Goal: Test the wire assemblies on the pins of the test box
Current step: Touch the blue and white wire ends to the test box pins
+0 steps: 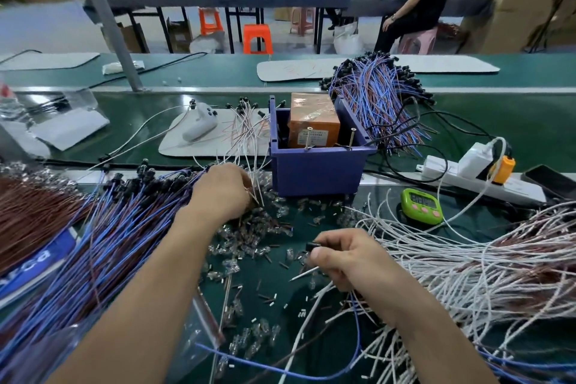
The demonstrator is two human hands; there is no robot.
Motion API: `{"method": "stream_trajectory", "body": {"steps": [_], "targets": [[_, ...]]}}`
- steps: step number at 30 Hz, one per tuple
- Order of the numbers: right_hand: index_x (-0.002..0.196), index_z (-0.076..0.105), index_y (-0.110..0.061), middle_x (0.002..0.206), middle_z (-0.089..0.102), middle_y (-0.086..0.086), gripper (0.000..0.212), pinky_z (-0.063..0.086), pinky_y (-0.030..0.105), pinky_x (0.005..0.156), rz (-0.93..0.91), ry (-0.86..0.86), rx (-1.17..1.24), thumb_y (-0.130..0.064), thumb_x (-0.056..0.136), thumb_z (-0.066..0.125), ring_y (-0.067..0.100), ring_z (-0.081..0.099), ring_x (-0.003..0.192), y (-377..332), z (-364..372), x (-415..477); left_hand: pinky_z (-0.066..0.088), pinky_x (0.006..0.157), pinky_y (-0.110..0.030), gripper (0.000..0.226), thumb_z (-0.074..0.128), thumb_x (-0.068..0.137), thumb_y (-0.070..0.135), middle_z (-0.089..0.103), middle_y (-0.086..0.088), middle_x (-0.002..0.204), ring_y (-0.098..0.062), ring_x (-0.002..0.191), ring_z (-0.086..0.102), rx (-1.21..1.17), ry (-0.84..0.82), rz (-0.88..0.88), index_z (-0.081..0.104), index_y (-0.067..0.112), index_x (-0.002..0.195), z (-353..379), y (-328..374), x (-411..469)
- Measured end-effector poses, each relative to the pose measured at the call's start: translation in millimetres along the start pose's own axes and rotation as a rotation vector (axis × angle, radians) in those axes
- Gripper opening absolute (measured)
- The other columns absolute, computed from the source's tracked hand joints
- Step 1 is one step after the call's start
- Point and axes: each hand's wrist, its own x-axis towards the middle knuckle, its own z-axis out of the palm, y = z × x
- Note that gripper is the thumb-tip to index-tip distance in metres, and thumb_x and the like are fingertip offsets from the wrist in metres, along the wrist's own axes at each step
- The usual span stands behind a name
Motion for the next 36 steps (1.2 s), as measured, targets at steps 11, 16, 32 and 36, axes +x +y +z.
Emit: {"method": "stream_trajectory", "body": {"steps": [11, 16, 32, 36], "targets": [[0.088, 0.068, 0.003, 0.052, 0.043, 0.0, 0.019, 0.025, 0.021, 0.045, -0.049, 0.111, 0.241, -0.005, 0.101, 0.057, 0.01, 0.03, 0.043, -2, 1, 1, 0.054, 0.085, -0.035, 0.028, 0.057, 0.099, 0.009, 0.071, -0.004, 0.117, -0.024, 0.091, 0.065, -0.167, 0.098, -0.035, 0.072, 0.024, 0.116, -14, -4, -16], [0.091, 0.077, -0.008, 0.061, 0.051, 0.004, 0.019, 0.026, 0.029, 0.059, -0.12, 0.023, 0.423, -0.006, 0.095, 0.059, 0.012, 0.034, 0.052, -5, -5, -4, 0.046, 0.048, -0.016, 0.021, 0.068, 0.097, 0.012, 0.07, 0.004, 0.065, -0.006, 0.051, 0.057, -0.805, -0.014, 0.082, 0.08, 0.028, 0.09, -26, 25, -61], [0.07, 0.065, -0.006, 0.075, 0.058, 0.009, 0.019, 0.038, 0.035, 0.076, -0.25, -0.105, 0.716, -0.006, 0.066, 0.047, 0.022, 0.049, 0.071, -7, -14, -7, 0.06, 0.058, -0.025, 0.029, 0.092, 0.054, 0.022, 0.079, -0.014, 0.082, -0.024, 0.07, 0.078, -1.38, -0.193, 0.205, 0.083, 0.022, 0.082, -22, 60, -119], [0.07, 0.063, -0.003, 0.075, 0.056, 0.011, 0.016, 0.039, 0.035, 0.075, -0.274, -0.132, 0.702, -0.011, 0.059, 0.055, 0.025, 0.042, 0.074, -8, -15, -7, 0.057, 0.05, -0.024, 0.022, 0.089, 0.057, 0.034, 0.075, -0.014, 0.066, -0.021, 0.053, 0.072, -1.346, -0.169, 0.276, 0.082, 0.019, 0.072, -23, 65, -125]]}}
